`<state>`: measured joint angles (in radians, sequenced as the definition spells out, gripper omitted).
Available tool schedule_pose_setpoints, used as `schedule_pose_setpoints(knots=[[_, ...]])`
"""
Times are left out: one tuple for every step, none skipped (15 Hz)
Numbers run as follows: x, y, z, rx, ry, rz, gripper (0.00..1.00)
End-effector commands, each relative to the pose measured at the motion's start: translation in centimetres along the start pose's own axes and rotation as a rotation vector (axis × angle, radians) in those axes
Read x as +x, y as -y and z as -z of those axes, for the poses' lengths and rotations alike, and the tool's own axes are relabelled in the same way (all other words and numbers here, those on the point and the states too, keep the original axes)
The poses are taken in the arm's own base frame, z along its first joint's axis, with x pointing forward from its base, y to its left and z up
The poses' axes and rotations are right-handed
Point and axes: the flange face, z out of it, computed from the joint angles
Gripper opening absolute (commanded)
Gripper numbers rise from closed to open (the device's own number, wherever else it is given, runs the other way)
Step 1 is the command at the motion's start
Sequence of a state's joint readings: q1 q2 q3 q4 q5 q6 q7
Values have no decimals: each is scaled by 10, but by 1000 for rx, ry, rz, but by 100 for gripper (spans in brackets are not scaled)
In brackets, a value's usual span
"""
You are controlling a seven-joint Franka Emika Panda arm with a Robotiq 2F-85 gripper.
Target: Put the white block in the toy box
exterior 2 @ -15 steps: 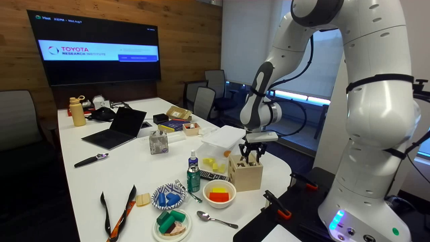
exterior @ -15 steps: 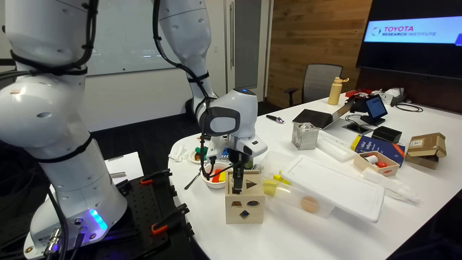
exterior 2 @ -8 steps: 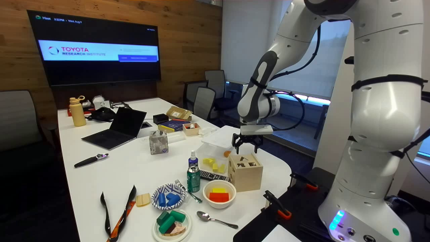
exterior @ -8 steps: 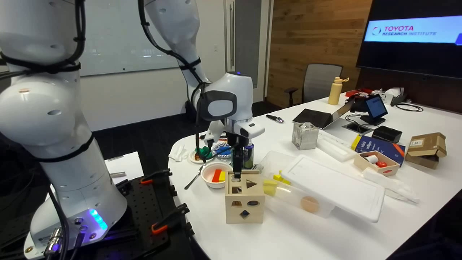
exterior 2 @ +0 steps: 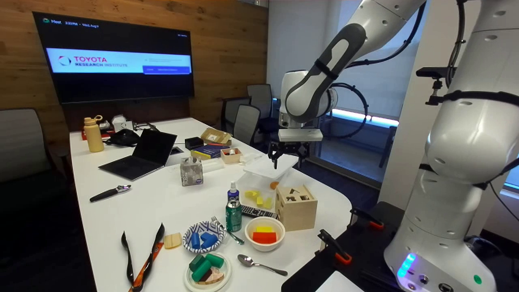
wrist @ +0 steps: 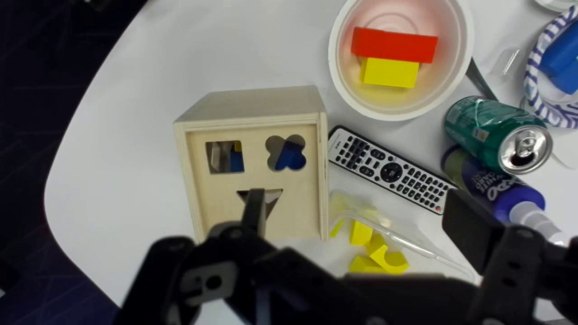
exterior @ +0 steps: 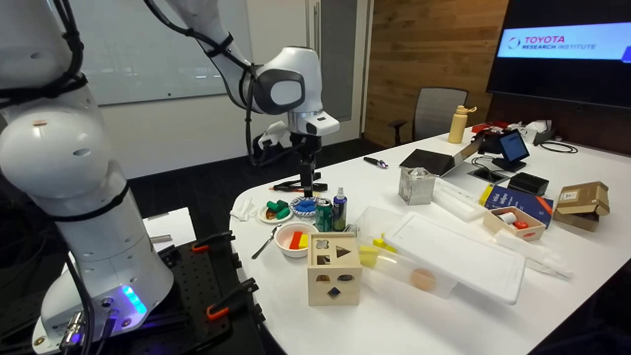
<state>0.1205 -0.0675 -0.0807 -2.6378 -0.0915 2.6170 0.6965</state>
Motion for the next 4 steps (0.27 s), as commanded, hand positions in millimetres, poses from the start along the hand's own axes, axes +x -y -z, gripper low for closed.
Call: schedule_pose_setpoints(knots=[[-15, -1, 28, 20, -6, 0, 100], [-17, 0, 33, 26, -8, 2, 100], [-19, 1, 36, 38, -3, 12, 100], [-20, 1, 38, 50, 2, 15, 100]])
